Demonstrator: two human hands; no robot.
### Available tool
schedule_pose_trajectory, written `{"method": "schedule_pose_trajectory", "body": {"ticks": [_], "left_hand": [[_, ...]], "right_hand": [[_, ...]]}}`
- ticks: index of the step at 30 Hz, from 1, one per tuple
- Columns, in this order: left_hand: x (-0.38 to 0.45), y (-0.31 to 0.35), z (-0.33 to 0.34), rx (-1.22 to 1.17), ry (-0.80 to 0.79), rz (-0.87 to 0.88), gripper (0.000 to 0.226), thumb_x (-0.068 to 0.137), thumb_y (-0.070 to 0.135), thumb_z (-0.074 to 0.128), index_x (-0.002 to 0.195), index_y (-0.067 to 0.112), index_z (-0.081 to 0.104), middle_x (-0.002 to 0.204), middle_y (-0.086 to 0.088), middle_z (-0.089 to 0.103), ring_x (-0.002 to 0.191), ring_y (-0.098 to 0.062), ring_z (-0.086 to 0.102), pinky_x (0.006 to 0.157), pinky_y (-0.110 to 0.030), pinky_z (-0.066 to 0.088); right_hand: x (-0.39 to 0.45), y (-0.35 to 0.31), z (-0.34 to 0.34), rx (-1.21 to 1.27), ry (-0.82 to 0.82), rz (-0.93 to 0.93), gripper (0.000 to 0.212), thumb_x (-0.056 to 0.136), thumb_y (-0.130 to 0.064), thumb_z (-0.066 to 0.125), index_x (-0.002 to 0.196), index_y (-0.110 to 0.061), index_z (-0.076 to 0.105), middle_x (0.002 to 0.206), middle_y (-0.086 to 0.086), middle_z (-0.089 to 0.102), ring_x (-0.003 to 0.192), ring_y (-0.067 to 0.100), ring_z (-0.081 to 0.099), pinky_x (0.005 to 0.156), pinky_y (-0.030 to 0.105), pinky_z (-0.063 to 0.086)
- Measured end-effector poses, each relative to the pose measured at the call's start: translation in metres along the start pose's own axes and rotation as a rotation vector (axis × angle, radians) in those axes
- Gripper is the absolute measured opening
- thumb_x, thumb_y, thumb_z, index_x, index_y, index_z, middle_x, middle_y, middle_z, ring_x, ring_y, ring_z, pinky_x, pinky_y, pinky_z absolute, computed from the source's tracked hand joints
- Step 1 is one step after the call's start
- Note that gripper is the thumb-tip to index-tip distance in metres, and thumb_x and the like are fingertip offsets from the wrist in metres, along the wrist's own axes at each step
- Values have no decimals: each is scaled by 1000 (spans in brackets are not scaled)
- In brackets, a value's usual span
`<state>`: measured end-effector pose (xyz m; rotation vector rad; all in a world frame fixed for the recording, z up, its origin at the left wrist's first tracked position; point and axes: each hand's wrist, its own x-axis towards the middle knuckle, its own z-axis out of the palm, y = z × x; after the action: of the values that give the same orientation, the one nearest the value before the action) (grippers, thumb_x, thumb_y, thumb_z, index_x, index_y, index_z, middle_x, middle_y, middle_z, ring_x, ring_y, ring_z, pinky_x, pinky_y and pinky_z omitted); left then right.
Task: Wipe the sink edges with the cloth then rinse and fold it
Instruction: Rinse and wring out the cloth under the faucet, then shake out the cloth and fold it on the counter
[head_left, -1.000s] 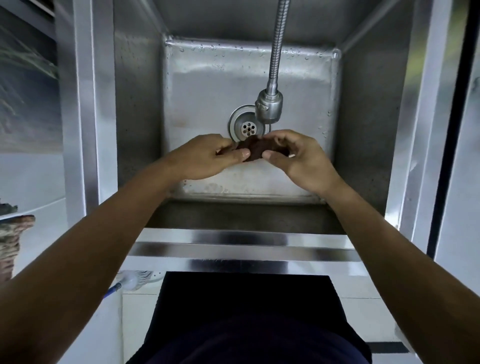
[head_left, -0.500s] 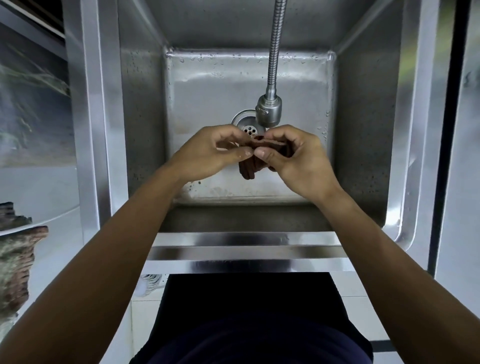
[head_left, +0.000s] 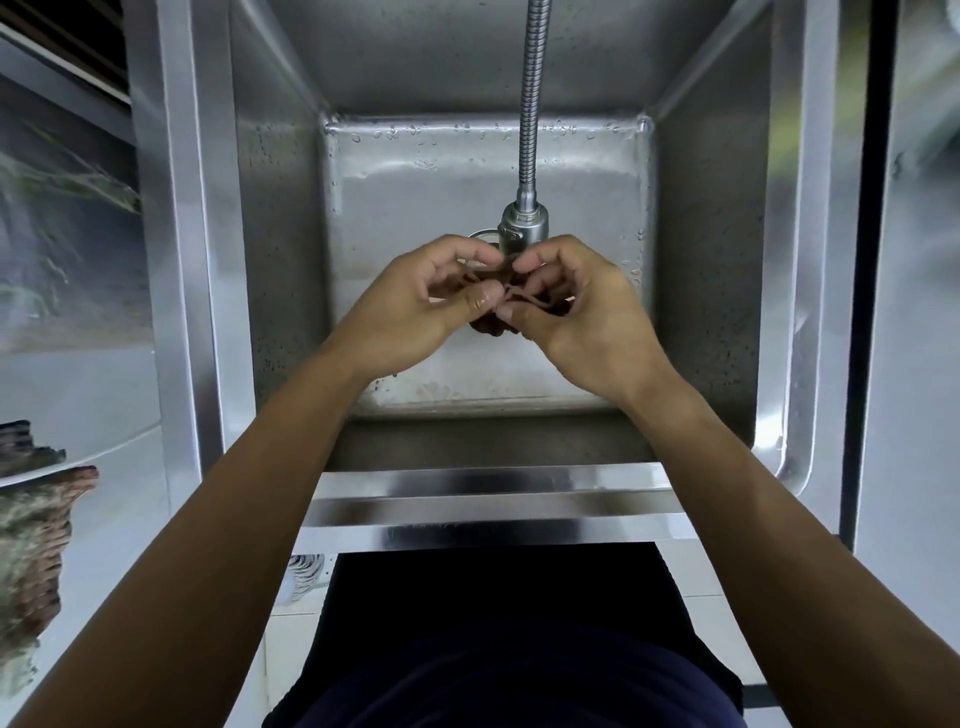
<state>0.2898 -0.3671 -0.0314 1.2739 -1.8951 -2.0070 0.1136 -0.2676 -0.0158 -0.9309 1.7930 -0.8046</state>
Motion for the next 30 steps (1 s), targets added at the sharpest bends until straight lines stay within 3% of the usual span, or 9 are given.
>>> {"method": "schedule_pose_trajectory", "body": {"ticks": [7, 12, 14, 16, 18, 21, 25, 28, 30], "left_hand": [[-16, 30, -21, 213, 145, 81, 8, 91, 28, 78, 93, 31, 72, 93, 11, 75, 87, -12, 72, 86, -44, 61], [-31, 52, -57, 305, 194, 25, 18, 93, 26, 76, 111, 31, 72, 100, 9, 76, 97, -9, 71, 94, -23, 53], [-39, 63, -65, 325, 192, 50, 16, 95, 22, 74, 108, 31, 76, 99, 15, 75, 98, 2, 69, 85, -6, 47], [-47, 80, -64, 409, 114, 118, 14, 95, 22, 74, 101, 33, 79, 97, 23, 74, 98, 6, 67, 87, -9, 47], [-52, 97, -58, 478, -12, 186, 12, 95, 21, 73, 98, 31, 79, 97, 18, 77, 96, -1, 70, 96, -28, 54], [-56, 123, -62, 512, -96, 259, 12, 94, 15, 74, 100, 25, 78, 97, 12, 78, 95, -6, 72, 100, -39, 54], [-68, 152, -90, 436, -46, 294, 26, 88, 9, 78, 102, 30, 71, 95, 9, 78, 99, -9, 73, 104, -39, 53], [-76, 163, -105, 484, -29, 327, 26, 84, 10, 83, 96, 31, 74, 93, 5, 79, 95, -13, 75, 101, -42, 56], [-78, 171, -111, 524, 3, 353, 21, 81, 14, 86, 92, 31, 78, 90, 5, 79, 92, -14, 75, 97, -43, 58]], "right_hand": [[-21, -21, -34, -280, 59, -51, 14, 86, -27, 84, 90, -24, 71, 100, -10, 67, 97, 10, 60, 86, 23, 48], [-46, -39, -63, -406, 17, 47, 21, 90, -10, 73, 91, -30, 67, 119, -8, 65, 120, 14, 55, 93, 13, 37], [-54, -46, -65, -501, -72, 175, 35, 88, -4, 70, 102, -35, 62, 135, -4, 55, 135, 19, 42, 101, 24, 34], [-59, -64, -53, -456, -70, 165, 42, 90, -13, 72, 123, -35, 56, 143, -3, 49, 141, 20, 35, 107, 31, 34], [-55, -90, -30, -322, -44, -35, 54, 91, -23, 76, 138, -32, 51, 143, -7, 49, 136, 14, 39, 112, 25, 35], [-36, -121, -11, -303, -91, -197, 44, 91, -21, 79, 132, -24, 64, 122, -14, 60, 109, 0, 50, 88, 5, 37], [-29, -141, -22, -255, -59, -198, 9, 88, -22, 79, 91, -17, 72, 96, -10, 71, 83, 0, 64, 83, 23, 49], [-41, -154, -25, -301, -43, -317, 10, 88, -17, 75, 88, -14, 65, 116, -7, 68, 107, -1, 57, 95, 19, 44], [-48, -156, -29, -239, -68, -284, 11, 90, -16, 71, 91, -17, 60, 96, -5, 73, 85, 10, 64, 82, 32, 55]]}}
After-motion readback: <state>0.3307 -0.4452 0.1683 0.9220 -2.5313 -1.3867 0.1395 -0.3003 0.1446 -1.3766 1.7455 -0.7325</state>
